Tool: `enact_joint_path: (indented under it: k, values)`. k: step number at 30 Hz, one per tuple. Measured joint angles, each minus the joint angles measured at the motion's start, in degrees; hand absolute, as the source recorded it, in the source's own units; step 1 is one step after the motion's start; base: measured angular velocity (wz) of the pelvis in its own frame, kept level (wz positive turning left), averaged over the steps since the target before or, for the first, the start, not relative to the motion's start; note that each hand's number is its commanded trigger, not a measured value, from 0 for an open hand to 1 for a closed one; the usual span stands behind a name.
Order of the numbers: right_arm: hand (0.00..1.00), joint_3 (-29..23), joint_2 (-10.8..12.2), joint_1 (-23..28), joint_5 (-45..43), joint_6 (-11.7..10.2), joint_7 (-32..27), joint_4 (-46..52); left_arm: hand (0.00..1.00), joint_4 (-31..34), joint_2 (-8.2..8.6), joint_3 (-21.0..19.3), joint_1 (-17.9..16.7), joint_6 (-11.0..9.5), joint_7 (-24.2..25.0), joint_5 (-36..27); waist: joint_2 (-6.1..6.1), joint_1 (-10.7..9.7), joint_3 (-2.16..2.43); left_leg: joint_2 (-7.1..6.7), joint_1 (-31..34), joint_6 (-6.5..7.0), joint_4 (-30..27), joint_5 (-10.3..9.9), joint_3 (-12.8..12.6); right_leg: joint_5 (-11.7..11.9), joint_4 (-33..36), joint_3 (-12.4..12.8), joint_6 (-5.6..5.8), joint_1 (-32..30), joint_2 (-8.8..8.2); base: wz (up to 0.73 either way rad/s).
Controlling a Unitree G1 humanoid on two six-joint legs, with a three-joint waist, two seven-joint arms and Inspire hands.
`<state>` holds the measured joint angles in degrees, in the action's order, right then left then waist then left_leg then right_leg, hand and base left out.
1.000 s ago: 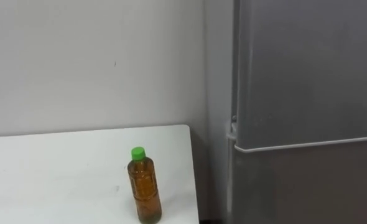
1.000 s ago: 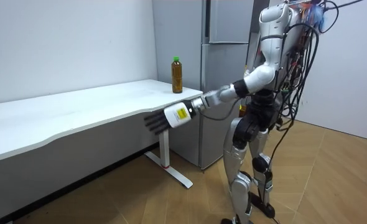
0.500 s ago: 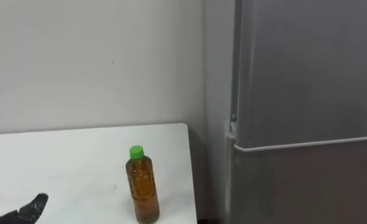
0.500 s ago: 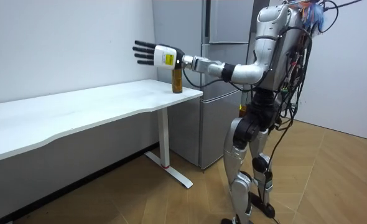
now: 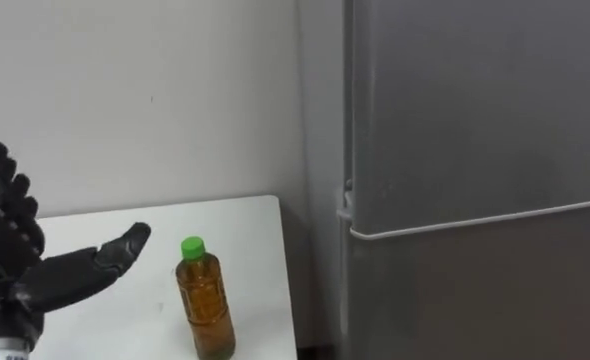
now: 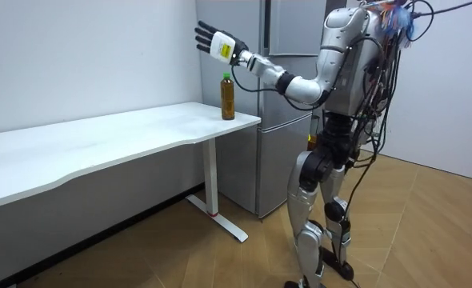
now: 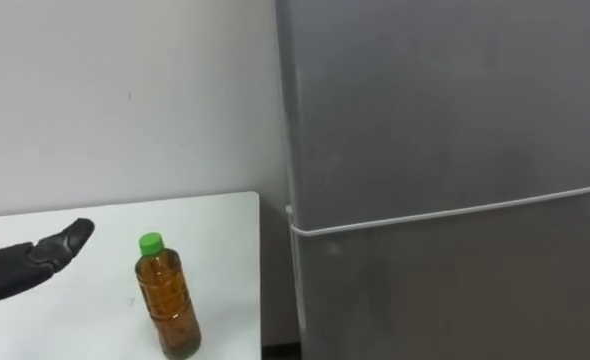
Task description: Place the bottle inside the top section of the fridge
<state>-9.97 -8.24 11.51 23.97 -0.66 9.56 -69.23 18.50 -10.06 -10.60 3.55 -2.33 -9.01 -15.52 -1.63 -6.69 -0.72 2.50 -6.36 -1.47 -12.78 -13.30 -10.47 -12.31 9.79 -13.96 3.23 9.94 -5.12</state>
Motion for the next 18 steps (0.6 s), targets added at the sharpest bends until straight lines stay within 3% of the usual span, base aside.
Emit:
enact_joint_path:
  k: [2, 9, 18]
  values:
    - [0.00, 0.2, 0.0, -0.7, -0.1, 0.0, 0.0, -0.6, 0.00, 1.0, 0.00, 1.5, 1.8, 0.0, 1.2, 0.0, 0.41, -0.1, -0.27, 0.00, -0.1, 0.00, 0.0, 0.0, -0.2, 0.0, 0.0, 0.3, 0.00, 0.0, 0.00, -0.07]
    - [0.00, 1.0, -0.2, -2.5, -0.5, 0.4, 0.5, -2.0, 0.00, 3.0, 0.00, 6.3, 6.8, 0.3, 3.9, -0.2, 0.58, -1.3, -0.02, 0.00, -0.3, 0.00, -0.1, 0.0, -0.5, 0.0, 0.1, 0.9, 0.00, -0.1, 0.02, -0.04]
    - [0.00, 1.9, -0.4, -3.5, -1.2, 0.9, 0.9, -2.6, 0.00, 5.9, 0.01, 7.6, 7.8, 2.7, 8.0, -0.2, 0.58, -2.9, 0.50, 0.00, -0.2, 0.01, -0.1, 0.0, -0.5, 0.0, 0.1, 1.2, -0.03, -0.2, 0.05, 0.00]
